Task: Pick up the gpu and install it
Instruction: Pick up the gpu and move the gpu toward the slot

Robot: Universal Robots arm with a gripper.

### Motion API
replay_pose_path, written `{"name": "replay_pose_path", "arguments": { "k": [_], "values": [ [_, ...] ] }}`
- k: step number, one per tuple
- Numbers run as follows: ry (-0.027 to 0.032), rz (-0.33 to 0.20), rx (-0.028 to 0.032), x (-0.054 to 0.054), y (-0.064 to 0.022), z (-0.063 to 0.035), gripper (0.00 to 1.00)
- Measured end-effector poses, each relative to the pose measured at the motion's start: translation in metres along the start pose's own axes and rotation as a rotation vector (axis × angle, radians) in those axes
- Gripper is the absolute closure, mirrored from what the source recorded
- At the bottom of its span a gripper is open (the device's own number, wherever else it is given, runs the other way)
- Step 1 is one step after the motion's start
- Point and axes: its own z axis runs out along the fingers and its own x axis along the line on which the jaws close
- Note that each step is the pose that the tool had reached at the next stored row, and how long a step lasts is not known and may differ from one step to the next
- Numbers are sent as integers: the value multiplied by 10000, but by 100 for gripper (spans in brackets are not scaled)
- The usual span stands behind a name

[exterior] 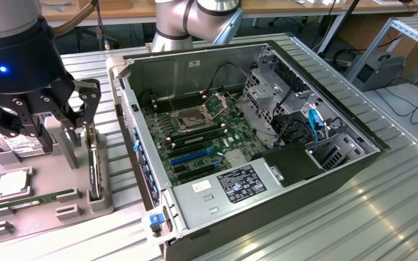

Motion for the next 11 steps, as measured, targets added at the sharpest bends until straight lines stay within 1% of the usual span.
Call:
{"name": "replay_pose_path", "arguments": {
  "k": [11],
  "values": [
    [0,0,0,1,0,40,58]
  ]
}}
